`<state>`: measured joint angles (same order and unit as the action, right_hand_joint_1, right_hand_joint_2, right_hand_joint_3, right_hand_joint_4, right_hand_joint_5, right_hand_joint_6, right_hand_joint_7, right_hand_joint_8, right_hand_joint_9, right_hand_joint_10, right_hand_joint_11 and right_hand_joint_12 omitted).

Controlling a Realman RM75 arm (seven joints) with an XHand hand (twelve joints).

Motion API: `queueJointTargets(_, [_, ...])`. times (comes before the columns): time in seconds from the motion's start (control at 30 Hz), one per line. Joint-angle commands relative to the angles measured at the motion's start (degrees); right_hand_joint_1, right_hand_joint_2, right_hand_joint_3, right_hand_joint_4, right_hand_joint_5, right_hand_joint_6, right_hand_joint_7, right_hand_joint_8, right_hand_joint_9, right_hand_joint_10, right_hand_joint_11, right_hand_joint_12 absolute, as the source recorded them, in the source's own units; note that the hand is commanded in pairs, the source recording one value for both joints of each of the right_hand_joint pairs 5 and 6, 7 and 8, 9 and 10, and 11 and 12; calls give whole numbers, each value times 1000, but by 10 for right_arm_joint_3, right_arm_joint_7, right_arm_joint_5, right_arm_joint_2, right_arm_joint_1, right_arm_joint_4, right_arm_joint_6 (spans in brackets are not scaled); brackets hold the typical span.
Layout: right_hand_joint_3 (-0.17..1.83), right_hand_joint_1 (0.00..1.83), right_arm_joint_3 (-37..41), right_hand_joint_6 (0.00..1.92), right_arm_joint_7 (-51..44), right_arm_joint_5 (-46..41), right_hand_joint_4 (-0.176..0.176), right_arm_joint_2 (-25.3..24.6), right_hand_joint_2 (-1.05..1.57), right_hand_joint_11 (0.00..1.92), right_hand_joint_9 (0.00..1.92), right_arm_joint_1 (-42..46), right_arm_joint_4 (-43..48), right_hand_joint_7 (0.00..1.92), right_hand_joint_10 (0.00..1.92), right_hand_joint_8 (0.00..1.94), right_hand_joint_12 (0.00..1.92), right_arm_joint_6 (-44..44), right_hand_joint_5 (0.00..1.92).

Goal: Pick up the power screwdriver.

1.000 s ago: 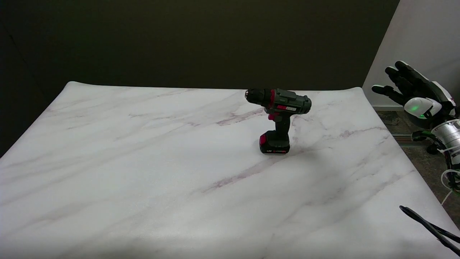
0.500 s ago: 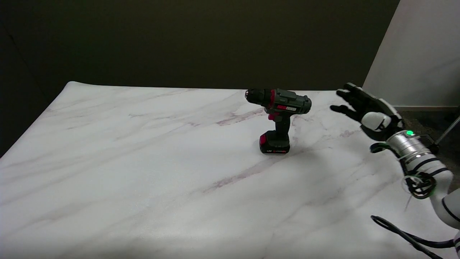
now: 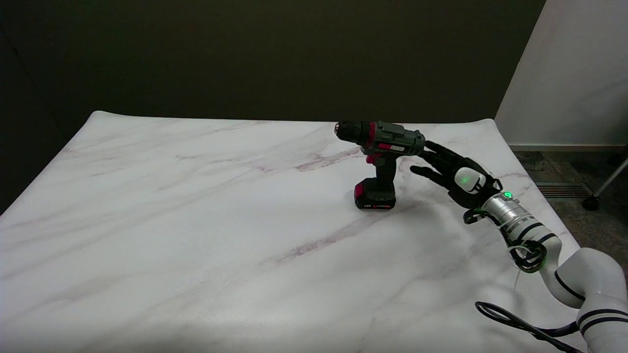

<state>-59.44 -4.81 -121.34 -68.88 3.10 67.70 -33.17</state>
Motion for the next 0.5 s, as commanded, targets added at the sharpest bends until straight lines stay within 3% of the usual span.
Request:
queueJointTargets(0.03, [252,1097,-81,188,0,-12,-176,11,-322,523,140,-68,-91,488,140,488,523,-6,188])
queueJointTargets(0.5, [262,1101,-142,202,0,23,-176,18,-315,422,160,-119,-100,522,160,522,422,-1,202])
